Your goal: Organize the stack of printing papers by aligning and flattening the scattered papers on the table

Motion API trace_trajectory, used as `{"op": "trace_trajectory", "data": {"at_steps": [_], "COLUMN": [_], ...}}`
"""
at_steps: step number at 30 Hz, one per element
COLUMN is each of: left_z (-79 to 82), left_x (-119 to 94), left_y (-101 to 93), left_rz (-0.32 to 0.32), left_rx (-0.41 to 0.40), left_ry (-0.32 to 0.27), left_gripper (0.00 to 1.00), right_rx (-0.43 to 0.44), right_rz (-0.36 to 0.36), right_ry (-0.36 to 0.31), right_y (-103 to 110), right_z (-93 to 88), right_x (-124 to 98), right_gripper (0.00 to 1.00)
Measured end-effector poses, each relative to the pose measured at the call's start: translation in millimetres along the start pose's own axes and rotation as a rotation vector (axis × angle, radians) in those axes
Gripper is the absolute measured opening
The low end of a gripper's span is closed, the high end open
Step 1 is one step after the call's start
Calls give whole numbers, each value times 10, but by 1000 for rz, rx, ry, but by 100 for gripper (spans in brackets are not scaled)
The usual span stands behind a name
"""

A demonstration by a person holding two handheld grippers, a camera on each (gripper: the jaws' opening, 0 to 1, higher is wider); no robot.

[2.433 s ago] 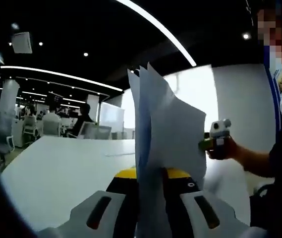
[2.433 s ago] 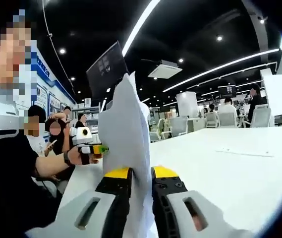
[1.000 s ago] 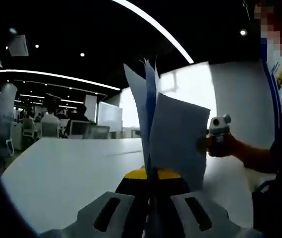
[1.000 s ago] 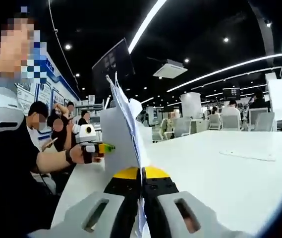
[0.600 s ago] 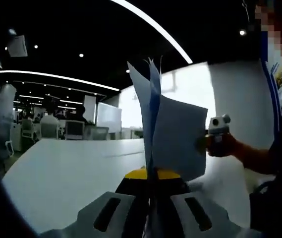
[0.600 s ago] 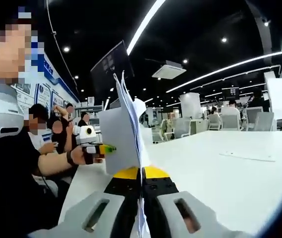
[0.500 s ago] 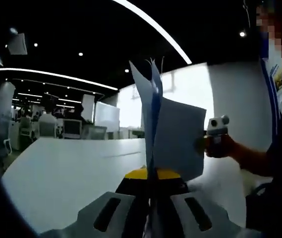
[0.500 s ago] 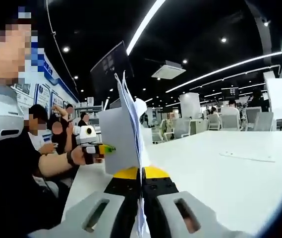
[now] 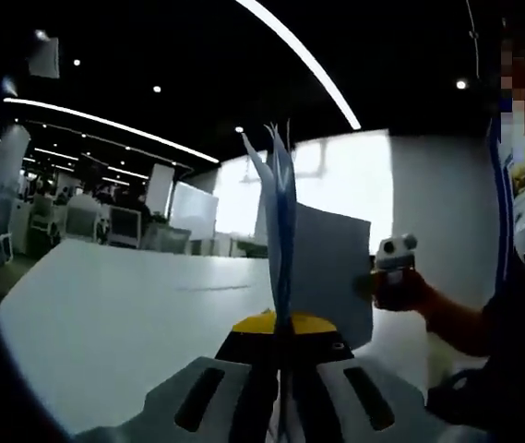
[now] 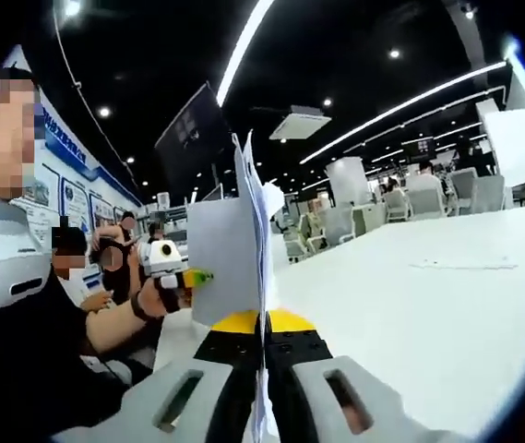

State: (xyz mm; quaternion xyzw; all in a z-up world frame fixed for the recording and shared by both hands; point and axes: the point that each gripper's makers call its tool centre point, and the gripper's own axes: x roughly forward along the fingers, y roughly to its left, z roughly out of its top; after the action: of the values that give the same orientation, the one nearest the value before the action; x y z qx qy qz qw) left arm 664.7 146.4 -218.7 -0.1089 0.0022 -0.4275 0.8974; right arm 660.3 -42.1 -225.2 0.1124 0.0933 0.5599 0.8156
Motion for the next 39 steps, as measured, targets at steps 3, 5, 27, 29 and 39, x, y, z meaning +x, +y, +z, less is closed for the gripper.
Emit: {"op": "trace_trajectory", "data": {"at_steps": [3,5,27,29,39], "left_z": [3,11,-299,-302,-366], "left_x": [-2,1,181,196,344], "left_y": [4,10,352,404,584], "left_rz": [7,11,94,97,137], "left_rx": [-60,-80,-297,-324,-338], "left_ry": [14,20,144,119,113], "left_gripper": [6,6,6,6,7], "right_rx": [91,162,402,413,407], "right_rz": [6,-8,-48,-67,-156], "right_ry": [20,36,41,43,50], "right_y": [23,4,-234,-293,-492], "right_z": [-32,-63,-224,-253,-348], "right_x": [-2,-7,42,50,104], "right_gripper": [0,0,0,0,0]}}
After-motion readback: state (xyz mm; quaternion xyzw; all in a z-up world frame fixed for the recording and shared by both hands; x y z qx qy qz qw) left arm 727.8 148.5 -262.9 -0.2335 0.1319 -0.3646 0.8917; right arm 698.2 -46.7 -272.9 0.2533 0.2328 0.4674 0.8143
